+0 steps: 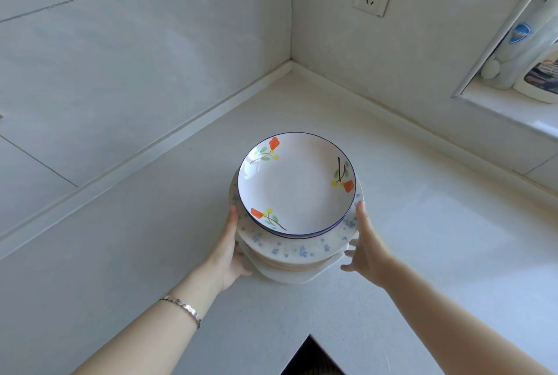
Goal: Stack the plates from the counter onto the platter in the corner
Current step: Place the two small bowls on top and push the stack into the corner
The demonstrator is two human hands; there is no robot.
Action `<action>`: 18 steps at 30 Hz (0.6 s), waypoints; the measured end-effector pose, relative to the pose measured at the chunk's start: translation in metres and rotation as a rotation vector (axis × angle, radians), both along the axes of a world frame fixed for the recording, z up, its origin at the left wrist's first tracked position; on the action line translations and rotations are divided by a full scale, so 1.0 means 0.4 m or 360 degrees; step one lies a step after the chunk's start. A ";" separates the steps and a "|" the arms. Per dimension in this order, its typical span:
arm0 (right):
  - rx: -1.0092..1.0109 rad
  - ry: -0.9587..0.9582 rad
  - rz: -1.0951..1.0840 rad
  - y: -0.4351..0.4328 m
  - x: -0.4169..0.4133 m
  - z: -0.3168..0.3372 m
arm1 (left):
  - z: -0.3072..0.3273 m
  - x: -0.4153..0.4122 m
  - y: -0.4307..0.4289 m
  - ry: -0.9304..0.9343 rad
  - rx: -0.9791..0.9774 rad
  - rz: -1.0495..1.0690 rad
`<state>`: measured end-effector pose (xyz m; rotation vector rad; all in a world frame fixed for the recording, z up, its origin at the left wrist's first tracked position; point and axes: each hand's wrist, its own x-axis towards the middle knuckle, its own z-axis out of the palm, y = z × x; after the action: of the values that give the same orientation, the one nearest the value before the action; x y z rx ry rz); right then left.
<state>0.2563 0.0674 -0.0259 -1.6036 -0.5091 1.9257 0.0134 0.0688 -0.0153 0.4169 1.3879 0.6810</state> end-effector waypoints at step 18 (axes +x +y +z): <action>-0.0019 0.0032 -0.0444 -0.043 -0.009 -0.160 | -0.120 0.038 -0.047 -0.0315 -0.0110 0.0302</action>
<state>0.2528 0.0502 -0.0901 -1.5694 -0.2503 1.7359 0.0285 0.0498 -0.0633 0.1588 1.2683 0.8040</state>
